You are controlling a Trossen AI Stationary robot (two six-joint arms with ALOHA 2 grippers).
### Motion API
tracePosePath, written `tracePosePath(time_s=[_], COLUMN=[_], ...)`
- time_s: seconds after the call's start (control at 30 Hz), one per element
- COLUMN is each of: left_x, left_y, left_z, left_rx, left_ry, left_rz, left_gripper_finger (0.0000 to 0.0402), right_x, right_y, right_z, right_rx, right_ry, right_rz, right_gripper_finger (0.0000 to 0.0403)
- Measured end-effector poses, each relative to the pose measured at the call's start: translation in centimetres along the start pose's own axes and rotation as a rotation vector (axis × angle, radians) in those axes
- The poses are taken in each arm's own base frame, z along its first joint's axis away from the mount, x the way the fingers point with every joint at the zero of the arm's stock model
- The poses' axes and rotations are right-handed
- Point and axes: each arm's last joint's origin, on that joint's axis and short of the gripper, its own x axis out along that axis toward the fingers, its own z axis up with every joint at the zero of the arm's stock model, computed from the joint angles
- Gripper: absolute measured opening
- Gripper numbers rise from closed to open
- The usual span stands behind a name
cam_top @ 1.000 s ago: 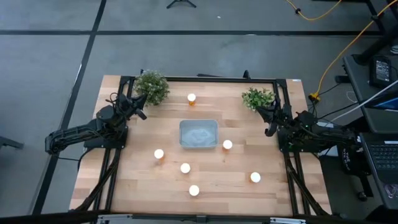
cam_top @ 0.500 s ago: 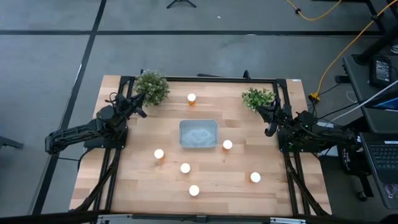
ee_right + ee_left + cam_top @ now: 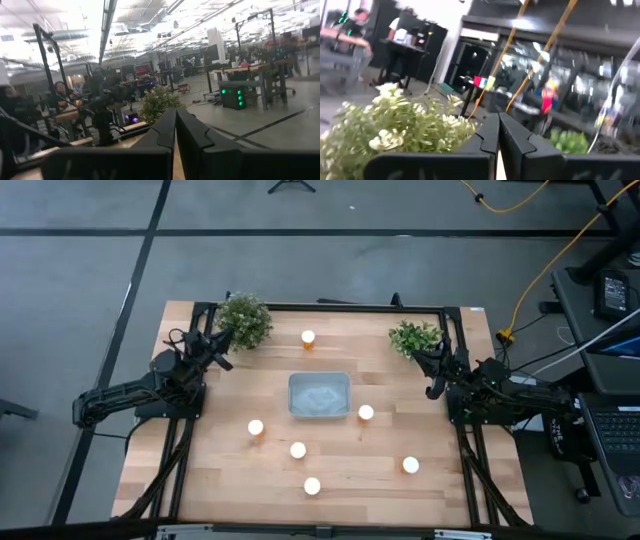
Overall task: Pick and place pill bottles into a basket
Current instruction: Put the orange pill bottle into the gray bin
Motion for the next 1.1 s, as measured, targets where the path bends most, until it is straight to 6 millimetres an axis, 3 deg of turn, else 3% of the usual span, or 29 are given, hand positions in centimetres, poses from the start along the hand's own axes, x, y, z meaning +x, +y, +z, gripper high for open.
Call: tracePosePath(time_s=[0.13, 0.33, 0.53, 0.7, 0.87, 1.03, 1.1], left_x=[0.0, -0.1, -0.1, 0.6, 3.5, 9.5, 12.2], left_y=[0.0, -0.7, -1.6, -2.8, -5.2, -9.5, -11.1], left_z=[0.2, 0.6, 2.0, 3.7, 5.2, 7.6, 7.5], left_rx=[-0.128, -0.157, -0.318, -0.434, -0.315, -0.025, 0.097], left_ry=[-0.022, -0.009, -0.093, -0.104, -0.022, 0.023, 0.109], left_rz=[0.004, -0.191, -0.361, -0.442, -0.422, -0.477, -0.506], left_gripper_finger=[0.0006, 0.0006, 0.0007, 0.0007, 0.0007, 0.0007, 0.0007], right_x=[0.0, 0.1, 1.0, 3.1, 6.3, 9.5, 10.2], right_y=[0.0, 0.2, 1.3, 2.2, 2.6, 2.4, 2.1], right_z=[0.0, 0.8, 4.9, 8.0, 8.5, 9.1, 9.3], right_rx=[0.095, 0.137, -0.023, -0.187, -0.277, -0.289, -0.296], right_ry=[0.000, 0.038, 0.233, 0.397, 0.506, 0.499, 0.497], right_rz=[0.000, -0.007, 0.035, 0.022, 0.047, 0.006, -0.017], right_gripper_finger=[0.0019, 0.0019, 0.0019, 0.0019, 0.0019, 0.0019, 0.0019])
